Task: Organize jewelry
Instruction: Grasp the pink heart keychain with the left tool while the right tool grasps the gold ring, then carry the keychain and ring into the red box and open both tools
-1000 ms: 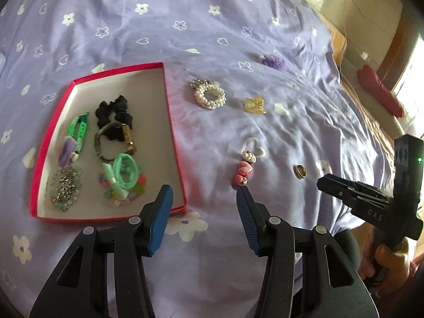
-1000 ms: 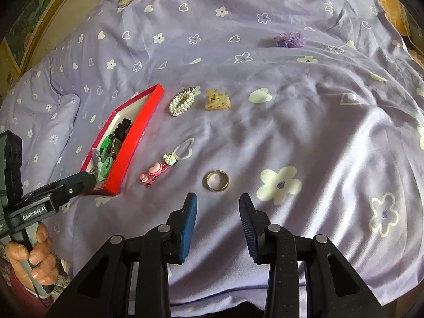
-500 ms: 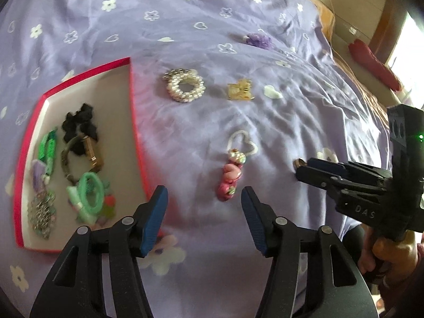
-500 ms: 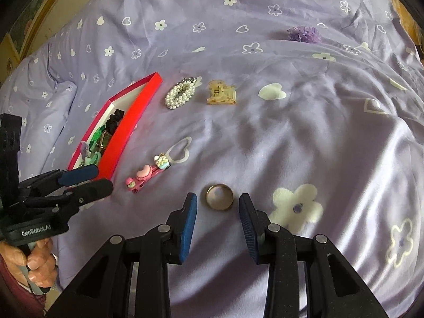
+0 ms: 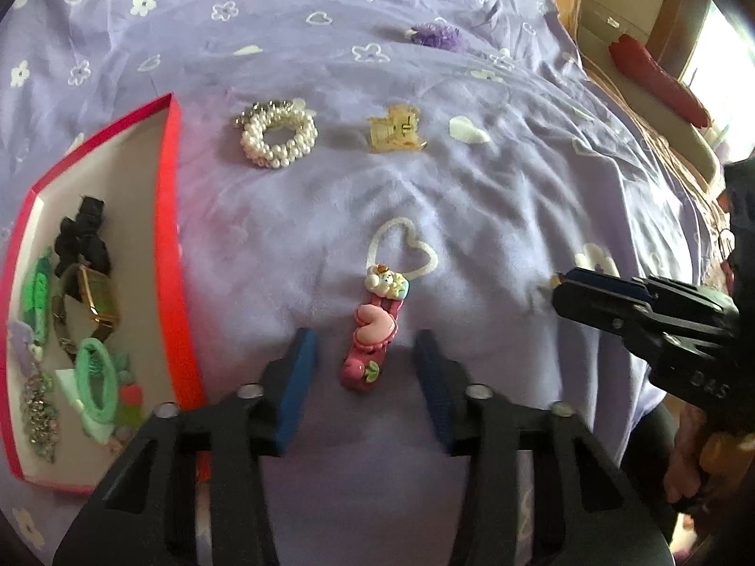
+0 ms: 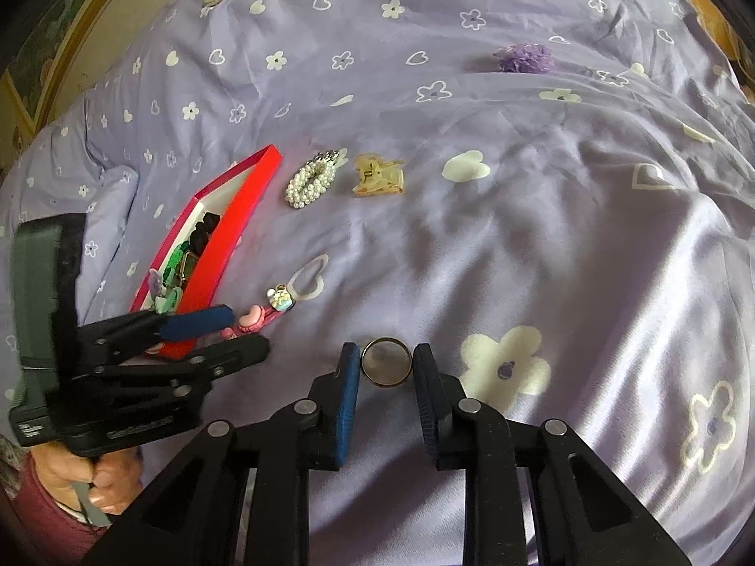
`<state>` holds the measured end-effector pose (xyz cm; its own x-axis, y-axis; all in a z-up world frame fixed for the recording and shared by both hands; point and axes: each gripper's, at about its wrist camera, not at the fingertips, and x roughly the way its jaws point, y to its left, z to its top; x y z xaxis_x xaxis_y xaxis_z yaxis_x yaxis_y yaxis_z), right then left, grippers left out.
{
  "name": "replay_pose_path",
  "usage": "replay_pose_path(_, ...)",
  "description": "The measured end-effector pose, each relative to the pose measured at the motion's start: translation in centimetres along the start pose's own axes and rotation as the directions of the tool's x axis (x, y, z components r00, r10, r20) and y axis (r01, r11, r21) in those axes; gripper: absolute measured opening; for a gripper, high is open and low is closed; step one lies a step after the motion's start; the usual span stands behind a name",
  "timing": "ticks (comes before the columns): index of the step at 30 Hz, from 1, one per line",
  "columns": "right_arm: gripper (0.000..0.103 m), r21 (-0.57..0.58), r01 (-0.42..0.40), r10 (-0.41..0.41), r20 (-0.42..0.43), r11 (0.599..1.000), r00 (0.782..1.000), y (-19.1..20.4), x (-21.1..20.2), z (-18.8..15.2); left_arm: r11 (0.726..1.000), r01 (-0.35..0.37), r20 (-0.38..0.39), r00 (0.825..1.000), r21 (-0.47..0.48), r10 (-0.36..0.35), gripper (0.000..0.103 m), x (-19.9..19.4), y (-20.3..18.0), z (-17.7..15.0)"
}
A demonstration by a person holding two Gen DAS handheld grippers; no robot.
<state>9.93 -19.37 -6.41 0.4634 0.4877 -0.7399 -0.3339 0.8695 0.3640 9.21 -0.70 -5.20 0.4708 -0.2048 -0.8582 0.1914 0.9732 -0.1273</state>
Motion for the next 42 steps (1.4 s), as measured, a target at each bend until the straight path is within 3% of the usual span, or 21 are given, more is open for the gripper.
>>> replay_pose_path(1, 0.023, 0.005, -0.002, 0.002, 0.001, 1.000, 1.000, -0.1, -0.1, 0.0, 1.000, 0.016, 0.000, 1.000, -0.011, -0.016, 0.019, 0.0, 0.2, 0.0)
replay_pose_path(3, 0.023, 0.009, -0.003, 0.003, 0.004, 1.000, 1.000, -0.1, -0.3, -0.1, 0.999, 0.035, 0.003, 0.999, -0.028, -0.035, 0.015, -0.1, 0.4, 0.1)
replay_pose_path(15, 0.023, -0.011, -0.026, 0.026, 0.019, 1.000, 0.999, 1.6, -1.2, -0.1, 0.994, 0.057, 0.052, 0.997, -0.090, -0.052, 0.015, -3.1, 1.3, -1.4)
replay_pose_path(33, 0.023, -0.081, -0.064, 0.066, 0.027, 0.995, 0.997, 5.9, -2.3, -0.5, 0.995, -0.011, 0.130, 0.991, -0.103, 0.024, 0.015, -8.5, 1.5, -4.2)
replay_pose_path(42, 0.023, -0.123, -0.090, 0.091, 0.009, 0.988, 0.996, 8.5, -1.8, -0.5, 0.989, -0.040, 0.160, 0.985, -0.143, 0.063, 0.015, -10.5, 3.4, -5.4)
